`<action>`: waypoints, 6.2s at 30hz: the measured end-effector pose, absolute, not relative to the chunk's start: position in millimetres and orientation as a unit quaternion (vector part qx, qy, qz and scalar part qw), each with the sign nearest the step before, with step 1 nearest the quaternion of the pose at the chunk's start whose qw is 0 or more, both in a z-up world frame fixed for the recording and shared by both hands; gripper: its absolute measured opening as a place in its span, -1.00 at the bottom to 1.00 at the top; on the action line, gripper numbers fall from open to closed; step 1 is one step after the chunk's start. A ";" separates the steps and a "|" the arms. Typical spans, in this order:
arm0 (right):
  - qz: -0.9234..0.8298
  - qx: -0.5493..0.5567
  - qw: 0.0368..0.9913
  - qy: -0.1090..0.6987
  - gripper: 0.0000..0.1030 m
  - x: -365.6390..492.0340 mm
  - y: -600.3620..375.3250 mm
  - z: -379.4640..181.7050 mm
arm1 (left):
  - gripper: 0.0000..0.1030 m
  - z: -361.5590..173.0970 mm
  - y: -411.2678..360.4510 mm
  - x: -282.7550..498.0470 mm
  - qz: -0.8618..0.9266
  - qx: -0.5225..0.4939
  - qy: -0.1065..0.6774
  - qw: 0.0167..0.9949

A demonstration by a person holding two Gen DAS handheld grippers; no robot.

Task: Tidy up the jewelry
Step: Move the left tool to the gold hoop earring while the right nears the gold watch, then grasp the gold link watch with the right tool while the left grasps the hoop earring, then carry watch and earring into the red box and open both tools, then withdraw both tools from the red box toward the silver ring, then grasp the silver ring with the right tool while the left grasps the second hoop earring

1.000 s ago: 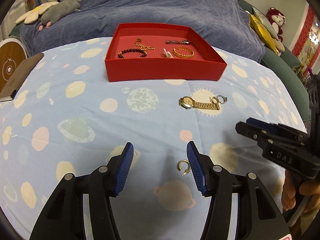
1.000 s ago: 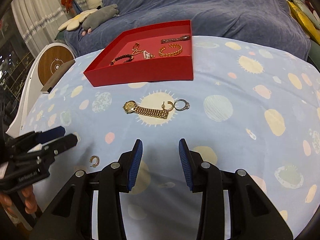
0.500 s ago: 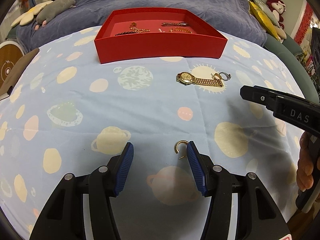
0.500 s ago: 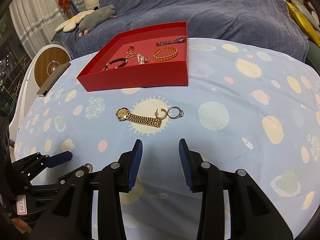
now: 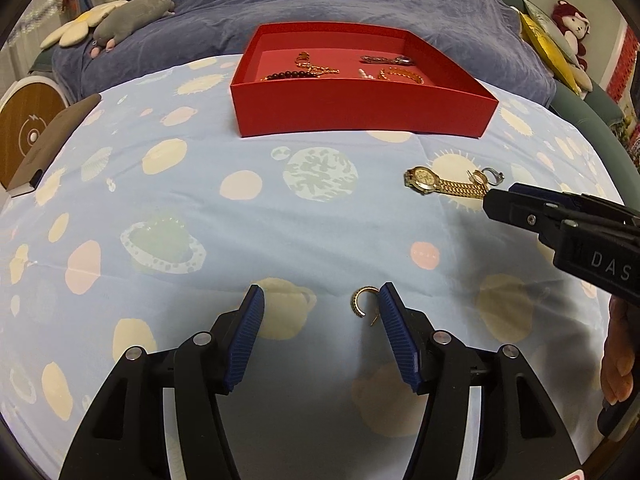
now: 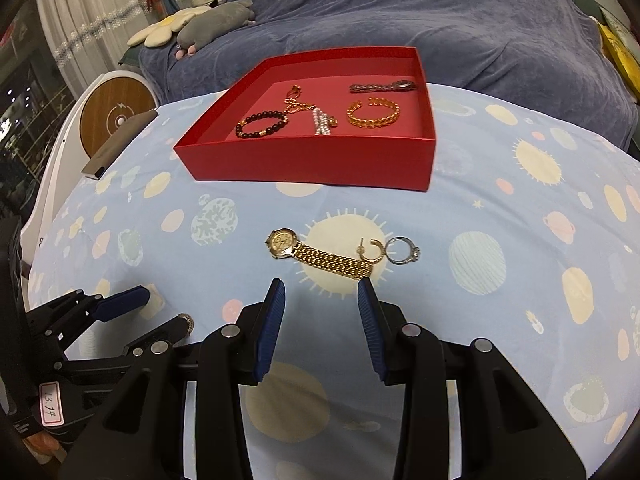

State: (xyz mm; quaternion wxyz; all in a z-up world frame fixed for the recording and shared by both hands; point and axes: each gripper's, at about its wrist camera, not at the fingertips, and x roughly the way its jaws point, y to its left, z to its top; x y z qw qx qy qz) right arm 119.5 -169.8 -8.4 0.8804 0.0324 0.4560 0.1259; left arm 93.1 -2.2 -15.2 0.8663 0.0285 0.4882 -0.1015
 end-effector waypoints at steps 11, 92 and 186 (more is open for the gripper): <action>0.153 -0.033 0.884 0.440 -0.05 153.5 -139.2 -14.4 | 0.14 -9.5 31.3 100.6 -0.084 -0.013 0.490 0.867; 0.092 0.093 0.925 0.356 -0.58 141.0 -205.6 97.3 | -0.71 87.3 -29.7 169.2 -0.141 -0.014 0.388 0.911; 0.066 0.033 0.892 0.446 -0.55 123.1 -210.0 -14.5 | 0.01 0.0 -59.8 147.7 -0.157 0.024 0.480 0.863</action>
